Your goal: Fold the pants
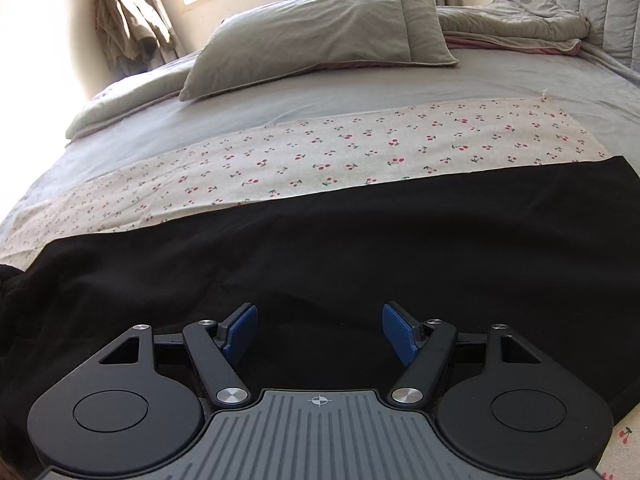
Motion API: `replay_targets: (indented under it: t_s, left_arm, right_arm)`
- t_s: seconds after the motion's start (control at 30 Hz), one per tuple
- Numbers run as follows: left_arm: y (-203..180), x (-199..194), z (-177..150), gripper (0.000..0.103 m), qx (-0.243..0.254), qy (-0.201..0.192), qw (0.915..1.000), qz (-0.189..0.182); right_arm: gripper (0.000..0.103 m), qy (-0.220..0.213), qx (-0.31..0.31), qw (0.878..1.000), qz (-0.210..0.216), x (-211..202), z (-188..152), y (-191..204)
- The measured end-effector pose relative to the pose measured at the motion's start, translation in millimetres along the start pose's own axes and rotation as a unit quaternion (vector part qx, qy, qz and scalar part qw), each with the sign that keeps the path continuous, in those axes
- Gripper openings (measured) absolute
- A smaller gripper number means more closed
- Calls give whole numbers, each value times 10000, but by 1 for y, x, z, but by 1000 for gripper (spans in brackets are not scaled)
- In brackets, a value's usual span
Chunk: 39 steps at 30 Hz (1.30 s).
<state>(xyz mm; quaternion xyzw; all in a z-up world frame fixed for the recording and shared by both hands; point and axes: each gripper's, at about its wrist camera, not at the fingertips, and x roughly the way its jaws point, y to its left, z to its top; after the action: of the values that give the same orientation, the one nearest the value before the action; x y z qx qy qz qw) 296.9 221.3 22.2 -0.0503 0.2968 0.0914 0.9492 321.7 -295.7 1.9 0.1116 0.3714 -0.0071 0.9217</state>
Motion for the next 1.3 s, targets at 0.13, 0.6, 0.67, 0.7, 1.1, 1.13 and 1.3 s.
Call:
replay_targets:
  t_s: [0.13,0.6,0.67,0.7,1.1,1.13,1.3]
  left_arm:
    - [-6,24,-4,37,303,381,9969,620]
    - [-100,-77,-31,88,948,10,9936,-614]
    - [-112,-82,-44,89,962,84,9916,-857]
    - [-117,-81,-52,89,1018,184,9899,-973]
    - [-115,-77,-84,94,879,1014,9896,-509]
    - [-115,-86,-81,95,823,940,9907,-548]
    - [-117,-123,-68,103,522,770,9945,-492]
  right_arm:
    - [70,31,-3,9999,-107,-1,-2,-6]
    - [70,159,-533,9984,82,6,-24,18]
    - [70,90,-732,9972,91,4,-28,15]
    - [70,73,-753,9971,109,2,-30,10]
    - [72,83,23,9812,-1926,-65,-39,-150]
    - [72,79,44,9787,-2053,-71,-39,-155]
    - [75,-186,112,9892,-1449,-108,-41,-149]
